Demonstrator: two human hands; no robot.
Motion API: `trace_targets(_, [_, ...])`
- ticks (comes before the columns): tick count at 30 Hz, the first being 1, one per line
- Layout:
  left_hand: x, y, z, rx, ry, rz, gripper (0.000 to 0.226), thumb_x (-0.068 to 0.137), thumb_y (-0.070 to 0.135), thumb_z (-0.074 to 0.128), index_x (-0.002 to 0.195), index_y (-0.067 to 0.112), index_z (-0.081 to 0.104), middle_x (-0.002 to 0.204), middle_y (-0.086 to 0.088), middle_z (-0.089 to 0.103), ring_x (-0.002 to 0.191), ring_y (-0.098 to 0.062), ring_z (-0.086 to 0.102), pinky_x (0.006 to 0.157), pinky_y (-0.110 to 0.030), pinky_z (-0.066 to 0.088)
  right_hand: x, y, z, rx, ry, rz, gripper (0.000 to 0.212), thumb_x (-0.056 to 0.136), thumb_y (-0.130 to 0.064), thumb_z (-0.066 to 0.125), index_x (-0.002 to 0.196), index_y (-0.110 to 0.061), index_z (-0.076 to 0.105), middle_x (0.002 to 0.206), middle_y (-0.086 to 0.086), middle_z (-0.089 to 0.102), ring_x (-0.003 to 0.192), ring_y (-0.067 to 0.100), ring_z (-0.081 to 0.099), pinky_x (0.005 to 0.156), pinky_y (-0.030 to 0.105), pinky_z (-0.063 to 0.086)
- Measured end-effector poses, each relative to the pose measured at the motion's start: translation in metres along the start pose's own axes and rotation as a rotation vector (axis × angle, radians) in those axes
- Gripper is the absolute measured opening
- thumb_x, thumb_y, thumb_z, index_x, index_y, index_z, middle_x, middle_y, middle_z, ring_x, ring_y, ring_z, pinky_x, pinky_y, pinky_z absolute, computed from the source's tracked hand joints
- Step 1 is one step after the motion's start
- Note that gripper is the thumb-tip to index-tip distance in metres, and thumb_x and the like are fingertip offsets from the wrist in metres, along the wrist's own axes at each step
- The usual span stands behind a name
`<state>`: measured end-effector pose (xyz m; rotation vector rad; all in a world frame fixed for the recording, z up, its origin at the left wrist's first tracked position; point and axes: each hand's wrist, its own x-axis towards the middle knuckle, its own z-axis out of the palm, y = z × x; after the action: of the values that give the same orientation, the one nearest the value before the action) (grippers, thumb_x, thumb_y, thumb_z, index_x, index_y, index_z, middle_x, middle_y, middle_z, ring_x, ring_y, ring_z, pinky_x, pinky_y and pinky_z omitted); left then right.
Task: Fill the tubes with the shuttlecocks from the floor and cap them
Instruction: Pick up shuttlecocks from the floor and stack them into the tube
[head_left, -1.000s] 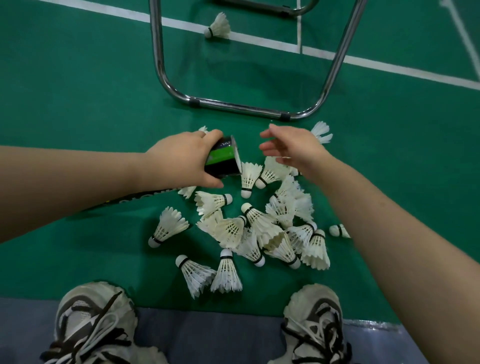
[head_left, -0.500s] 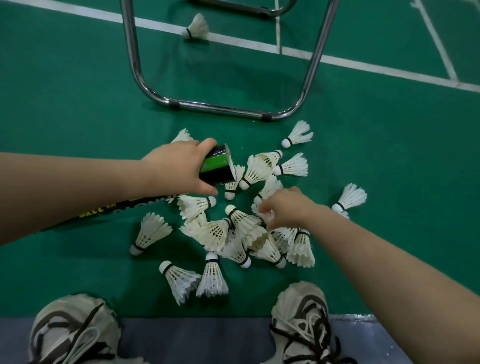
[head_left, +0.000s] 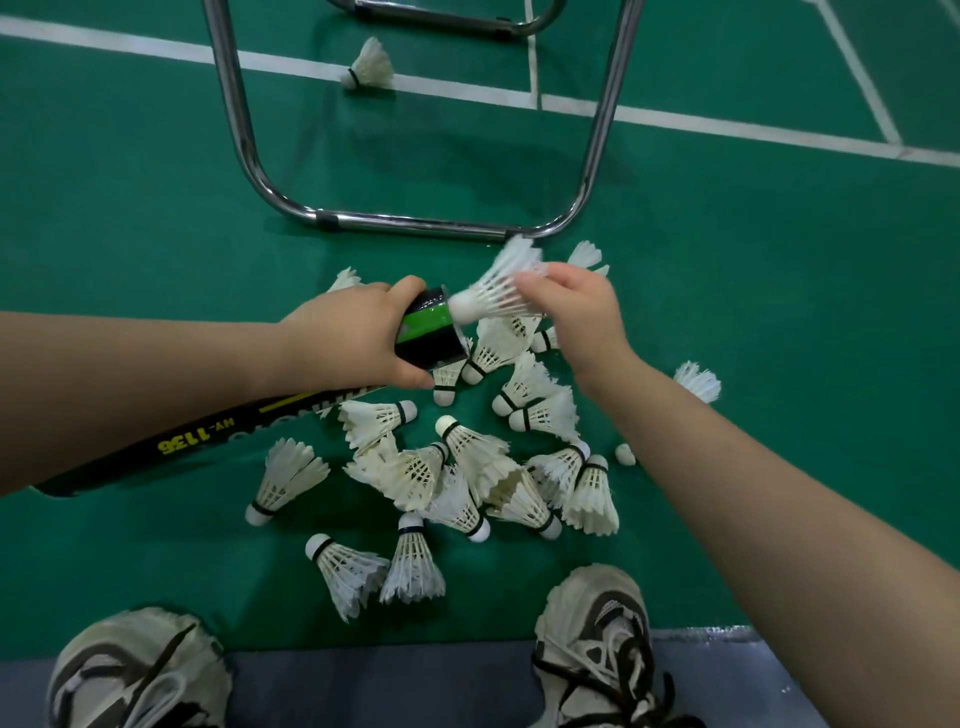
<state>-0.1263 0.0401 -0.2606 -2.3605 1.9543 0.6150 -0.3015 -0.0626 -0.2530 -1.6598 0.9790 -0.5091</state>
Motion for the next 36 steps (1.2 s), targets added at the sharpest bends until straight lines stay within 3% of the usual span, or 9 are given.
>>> trace_targets(3, [0.002,0.003,-0.002,-0.032,0.020,-0.003,0.084,0.065,0.062,0.070,0.128,0.021,0.033,0.101,-0.003,0.058,0.078,-0.019,0.054,0.067,-0.034,0.051,0.000,-0.009,0.017,-0.057,-0.260,0.062,0.031,0.096,-0.027,0.048,0.068,-0.020,0.062,0.070,-0.006,0.060,0.068,0.008,0.054,0.072,0.023,0.044])
trace_targets(9, [0.001,0.004,-0.005,-0.062,0.053,0.003,0.086,0.064,0.061,0.071,0.130,0.022,0.032,0.105,-0.003,0.059,0.082,-0.019,0.056,0.070,-0.035,0.051,0.009,-0.006,0.026,-0.038,-0.417,0.249,0.063,0.075,-0.068,0.043,0.096,-0.014,0.067,0.107,0.010,0.068,0.107,0.026,0.060,0.103,0.045,0.040])
trace_targets(13, [0.000,0.009,-0.007,-0.004,0.079,0.073,0.084,0.064,0.063,0.069,0.130,0.025,0.033,0.105,-0.001,0.059,0.080,-0.017,0.053,0.064,-0.030,0.044,0.010,-0.007,0.027,0.059,-0.667,0.297,0.062,0.089,-0.061,0.035,0.128,-0.013,0.045,0.116,0.004,0.060,0.107,0.012,0.059,0.097,0.029,0.043])
trace_targets(16, [-0.002,0.009,-0.006,-0.001,0.078,0.133,0.082,0.063,0.064,0.068,0.130,0.029,0.035,0.111,0.004,0.059,0.088,-0.014,0.053,0.063,-0.026,0.038,0.008,-0.006,0.028,0.158,-0.776,0.346,0.038,0.096,-0.047,0.036,0.118,-0.017,0.045,0.099,-0.001,0.055,0.080,-0.001,0.061,0.074,0.013,0.047])
trace_targets(18, [-0.005,0.007,-0.005,-0.006,0.075,0.140,0.082,0.063,0.064,0.068,0.130,0.027,0.036,0.111,0.004,0.060,0.088,-0.012,0.051,0.062,-0.026,0.036,0.004,-0.009,0.033,0.163,-0.794,0.351,0.037,0.094,-0.047,0.039,0.115,-0.017,0.048,0.103,0.002,0.056,0.092,0.007,0.060,0.090,0.022,0.047])
trace_targets(21, [0.000,0.006,-0.007,-0.001,0.107,0.111,0.083,0.065,0.062,0.069,0.130,0.024,0.035,0.110,0.000,0.060,0.084,-0.016,0.053,0.064,-0.027,0.042,0.011,-0.011,0.037,0.144,-0.626,0.288,0.052,0.092,-0.051,0.044,0.119,-0.008,0.052,0.106,0.008,0.059,0.098,0.019,0.060,0.090,0.029,0.047])
trace_targets(26, [0.010,-0.004,-0.009,-0.038,0.120,0.011,0.089,0.066,0.063,0.068,0.133,0.020,0.030,0.117,-0.004,0.058,0.087,-0.021,0.058,0.072,-0.037,0.053,0.033,-0.004,0.000,0.251,0.004,0.281,0.035,0.097,-0.036,0.041,0.080,-0.016,0.064,0.073,-0.001,0.067,0.074,0.014,0.064,0.076,0.027,0.046])
trace_targets(30, [0.006,-0.014,0.002,0.045,0.052,0.008,0.086,0.067,0.064,0.066,0.132,0.021,0.030,0.109,-0.002,0.058,0.087,-0.020,0.056,0.071,-0.038,0.054,0.042,0.040,-0.020,-0.143,0.058,0.468,0.028,0.095,-0.030,0.045,0.081,-0.015,0.065,0.075,-0.004,0.066,0.071,0.010,0.058,0.071,0.026,0.043])
trace_targets(36, [0.012,-0.013,0.009,0.042,0.040,0.010,0.084,0.067,0.062,0.067,0.131,0.021,0.031,0.106,-0.002,0.056,0.085,-0.019,0.052,0.069,-0.036,0.052,0.029,0.094,-0.018,-0.667,-0.072,0.394,0.031,0.090,-0.036,0.053,0.115,-0.018,0.058,0.104,-0.001,0.060,0.085,0.017,0.055,0.069,0.028,0.042])
